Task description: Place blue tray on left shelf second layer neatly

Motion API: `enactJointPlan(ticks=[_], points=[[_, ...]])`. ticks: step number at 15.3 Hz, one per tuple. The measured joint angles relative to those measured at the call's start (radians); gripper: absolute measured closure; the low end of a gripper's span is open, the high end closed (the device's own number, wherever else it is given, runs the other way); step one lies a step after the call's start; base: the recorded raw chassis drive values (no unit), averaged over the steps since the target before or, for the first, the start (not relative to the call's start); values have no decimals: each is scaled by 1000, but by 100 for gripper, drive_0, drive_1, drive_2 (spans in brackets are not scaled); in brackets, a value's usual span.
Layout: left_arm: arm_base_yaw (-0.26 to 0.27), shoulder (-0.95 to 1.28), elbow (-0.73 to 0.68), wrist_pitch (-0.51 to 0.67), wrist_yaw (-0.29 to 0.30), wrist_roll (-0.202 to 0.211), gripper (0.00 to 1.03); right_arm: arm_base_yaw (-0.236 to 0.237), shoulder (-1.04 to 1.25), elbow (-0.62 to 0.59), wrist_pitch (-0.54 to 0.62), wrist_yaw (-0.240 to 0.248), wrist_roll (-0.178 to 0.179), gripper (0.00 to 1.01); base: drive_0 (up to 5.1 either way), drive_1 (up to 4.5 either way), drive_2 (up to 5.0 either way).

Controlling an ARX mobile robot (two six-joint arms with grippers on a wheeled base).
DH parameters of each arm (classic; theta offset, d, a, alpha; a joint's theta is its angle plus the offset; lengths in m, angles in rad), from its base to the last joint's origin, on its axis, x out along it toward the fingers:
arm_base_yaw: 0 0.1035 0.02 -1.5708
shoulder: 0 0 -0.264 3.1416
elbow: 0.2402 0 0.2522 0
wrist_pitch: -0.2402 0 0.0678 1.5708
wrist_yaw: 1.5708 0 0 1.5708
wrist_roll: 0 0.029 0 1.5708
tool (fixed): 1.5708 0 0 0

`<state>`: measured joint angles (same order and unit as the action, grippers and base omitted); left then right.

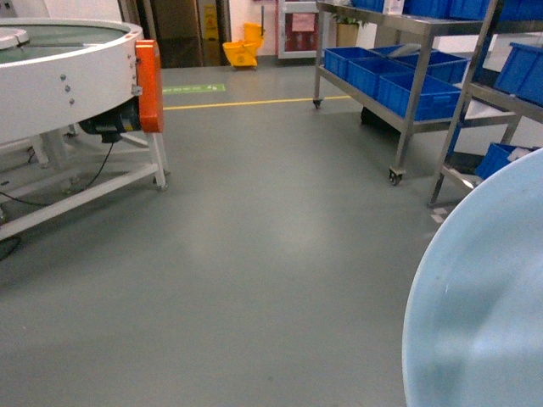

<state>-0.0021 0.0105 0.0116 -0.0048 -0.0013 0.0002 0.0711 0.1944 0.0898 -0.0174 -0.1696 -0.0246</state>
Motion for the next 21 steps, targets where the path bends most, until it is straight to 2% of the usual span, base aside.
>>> enactJointPlan(ticks=[21], points=[[3,0,0,1,-2,0,5,0,0,0,3,-3,-3,99,45,470,-379]])
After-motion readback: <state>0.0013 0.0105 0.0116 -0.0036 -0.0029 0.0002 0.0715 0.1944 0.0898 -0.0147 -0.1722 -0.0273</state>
